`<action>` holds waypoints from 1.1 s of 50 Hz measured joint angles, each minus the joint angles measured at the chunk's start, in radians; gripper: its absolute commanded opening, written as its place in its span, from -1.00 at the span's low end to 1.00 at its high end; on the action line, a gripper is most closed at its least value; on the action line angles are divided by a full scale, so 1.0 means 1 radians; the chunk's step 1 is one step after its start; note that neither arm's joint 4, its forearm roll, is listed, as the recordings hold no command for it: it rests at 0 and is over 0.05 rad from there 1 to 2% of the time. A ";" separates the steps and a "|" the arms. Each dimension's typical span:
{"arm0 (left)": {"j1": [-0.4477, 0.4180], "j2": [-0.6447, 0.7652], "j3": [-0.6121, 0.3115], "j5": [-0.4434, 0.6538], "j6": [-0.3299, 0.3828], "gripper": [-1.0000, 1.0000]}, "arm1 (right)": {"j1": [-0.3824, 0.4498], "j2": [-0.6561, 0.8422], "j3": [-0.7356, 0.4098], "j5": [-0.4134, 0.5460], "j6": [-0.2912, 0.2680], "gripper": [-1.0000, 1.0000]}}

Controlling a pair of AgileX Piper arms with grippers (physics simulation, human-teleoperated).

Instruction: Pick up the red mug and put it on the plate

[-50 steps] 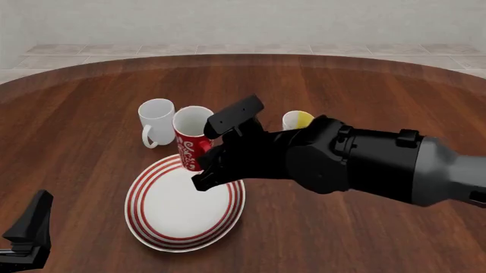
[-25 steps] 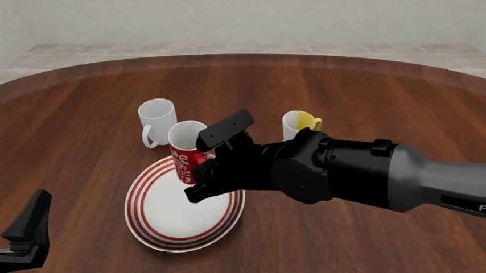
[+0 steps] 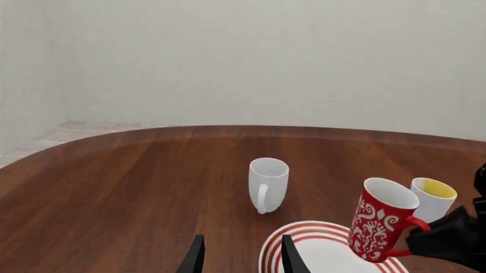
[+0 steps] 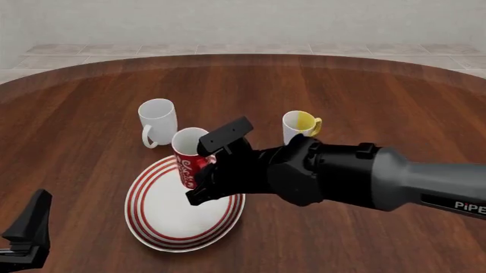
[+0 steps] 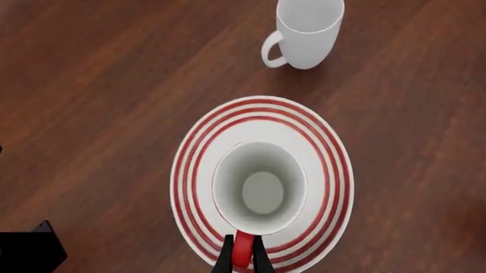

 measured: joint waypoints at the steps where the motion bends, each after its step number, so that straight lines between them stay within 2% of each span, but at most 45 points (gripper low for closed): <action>1: 0.000 0.000 0.000 0.000 0.000 1.00 | -0.001 0.002 0.000 0.000 0.000 -1.00; 55: 0.005 0.000 0.001 -0.004 -0.006 1.00 | 0.007 0.099 -0.011 -0.038 0.040 -1.00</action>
